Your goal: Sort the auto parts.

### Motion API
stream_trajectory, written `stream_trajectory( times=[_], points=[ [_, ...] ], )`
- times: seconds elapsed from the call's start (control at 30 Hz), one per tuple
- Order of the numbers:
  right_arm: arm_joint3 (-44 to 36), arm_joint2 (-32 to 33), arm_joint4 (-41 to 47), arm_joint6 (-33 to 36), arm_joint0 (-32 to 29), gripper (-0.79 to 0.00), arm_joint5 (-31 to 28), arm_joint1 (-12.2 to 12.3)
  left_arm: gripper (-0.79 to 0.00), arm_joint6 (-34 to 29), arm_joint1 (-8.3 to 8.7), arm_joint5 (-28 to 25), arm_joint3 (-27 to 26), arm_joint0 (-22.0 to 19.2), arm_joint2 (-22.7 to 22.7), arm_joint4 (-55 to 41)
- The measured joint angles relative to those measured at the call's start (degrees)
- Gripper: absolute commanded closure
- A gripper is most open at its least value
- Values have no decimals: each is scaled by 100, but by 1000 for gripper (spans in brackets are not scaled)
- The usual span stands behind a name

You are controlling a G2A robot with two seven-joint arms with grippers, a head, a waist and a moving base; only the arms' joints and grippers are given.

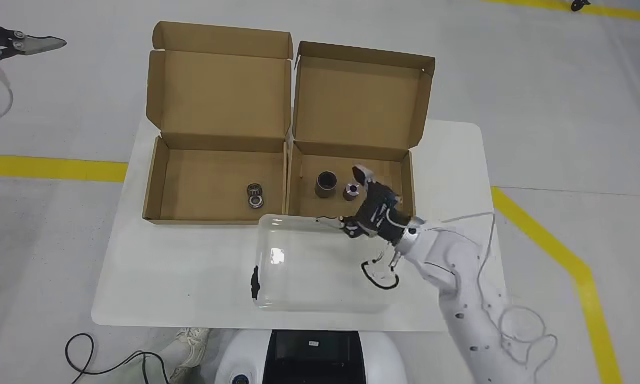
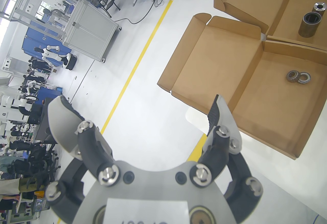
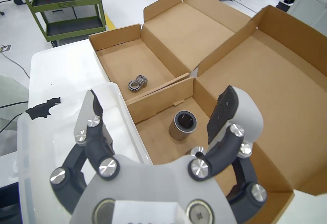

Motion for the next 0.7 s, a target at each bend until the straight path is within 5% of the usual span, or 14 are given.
stream_trajectory(
  times=[0.7],
  points=[
    [-1140, 1579, -199, -1942, -2613, -785, 1238, 285, -785, 0, 0, 0, 0, 0, 0, 0]
  ],
)
